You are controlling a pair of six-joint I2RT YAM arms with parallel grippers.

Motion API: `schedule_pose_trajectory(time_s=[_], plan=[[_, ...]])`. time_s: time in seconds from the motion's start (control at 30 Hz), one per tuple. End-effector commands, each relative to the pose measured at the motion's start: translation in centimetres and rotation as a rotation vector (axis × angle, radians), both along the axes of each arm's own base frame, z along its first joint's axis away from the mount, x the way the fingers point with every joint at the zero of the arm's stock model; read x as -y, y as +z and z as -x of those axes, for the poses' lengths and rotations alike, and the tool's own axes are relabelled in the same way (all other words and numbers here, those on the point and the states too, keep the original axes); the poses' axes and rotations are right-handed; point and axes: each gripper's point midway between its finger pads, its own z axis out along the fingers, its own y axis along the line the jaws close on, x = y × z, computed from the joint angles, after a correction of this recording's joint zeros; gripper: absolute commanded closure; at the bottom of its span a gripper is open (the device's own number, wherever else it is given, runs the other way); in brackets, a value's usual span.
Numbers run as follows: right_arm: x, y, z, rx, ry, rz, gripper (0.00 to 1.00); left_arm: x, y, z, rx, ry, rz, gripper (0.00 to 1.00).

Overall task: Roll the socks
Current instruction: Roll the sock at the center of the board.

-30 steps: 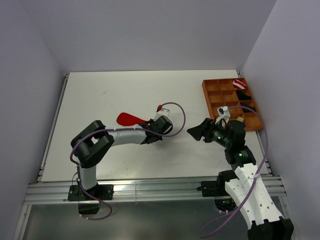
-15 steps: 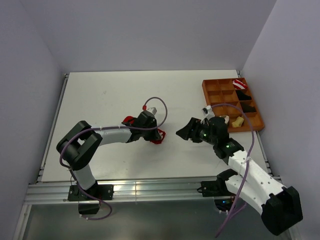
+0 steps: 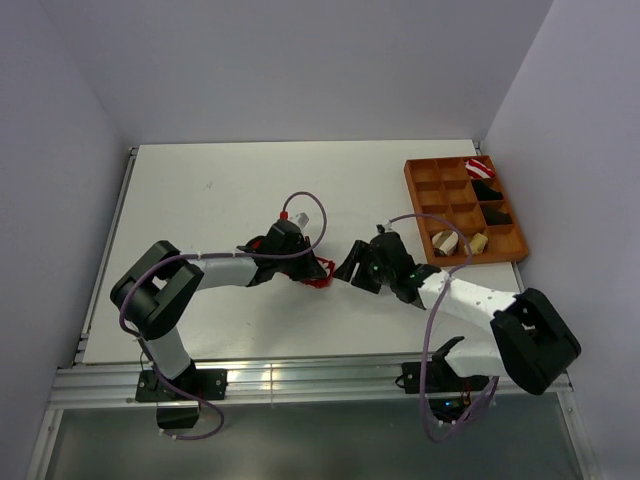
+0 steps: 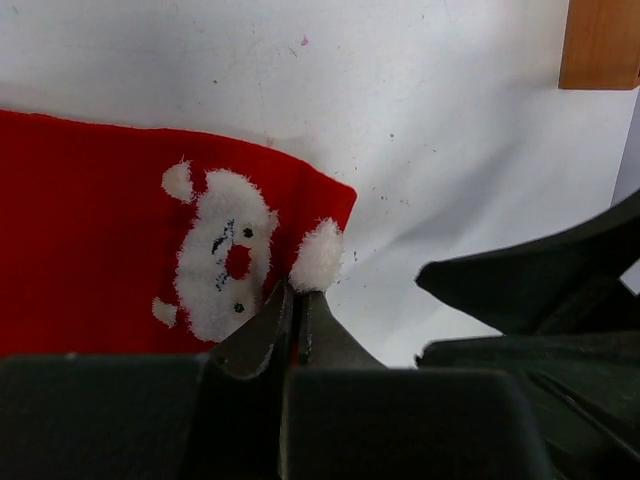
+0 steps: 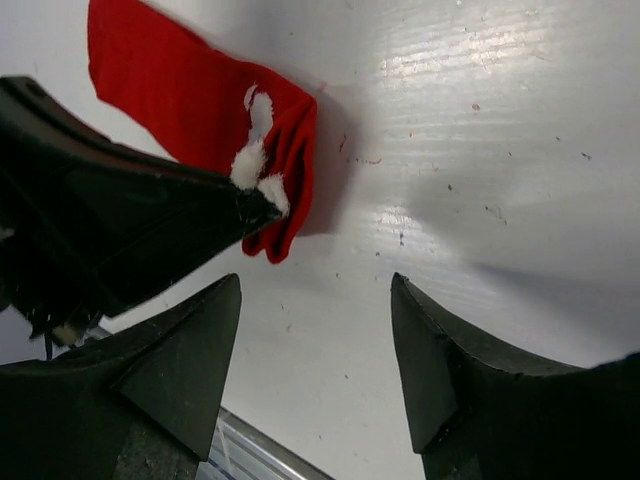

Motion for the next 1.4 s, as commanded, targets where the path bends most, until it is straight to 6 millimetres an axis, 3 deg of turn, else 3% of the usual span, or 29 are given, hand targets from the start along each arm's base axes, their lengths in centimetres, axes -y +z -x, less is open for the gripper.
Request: schedule_pose_trajectory(time_s=[0.0,0.33,0.63,0.87,1.13,1.23,1.37], plan=[[-1.8,2.4,-3.3,0.062,-0.072,-0.053,0.32,0.7,2.5,-0.7,0.061,-0.004,0.068,1.00],[-3.2,1.0,-5.4,-0.011,-0.101,-0.013,0.33,0.4,2.0,-0.5,0.076,-0.013,0.060,1.00],[-3.8,-1.9,-5.5,-0.098,-0.105,0.016,0.39,0.1,1.7,-0.5,0.102,-0.016,0.048,1.00],[-3.7,-2.7,-5.5,-0.125,-0.113,0.043,0.55,0.1,1.0,-0.4,0.127,-0.027,0.012,1.00],[-3.6,-3.3,-5.2,-0.166,-0.115,0.064,0.65,0.7,0.7,-0.2,0.184,-0.054,-0.060,1.00],[-3.5,-3.6,-5.0,-0.179,-0.118,0.080,0.73,0.9,0.9,-0.1,0.203,-0.060,-0.075,1.00],[-3.5,-4.2,-4.7,-0.204,-0.111,0.087,0.94,1.0,1.6,-0.2,0.233,-0.067,-0.084,0.97]])
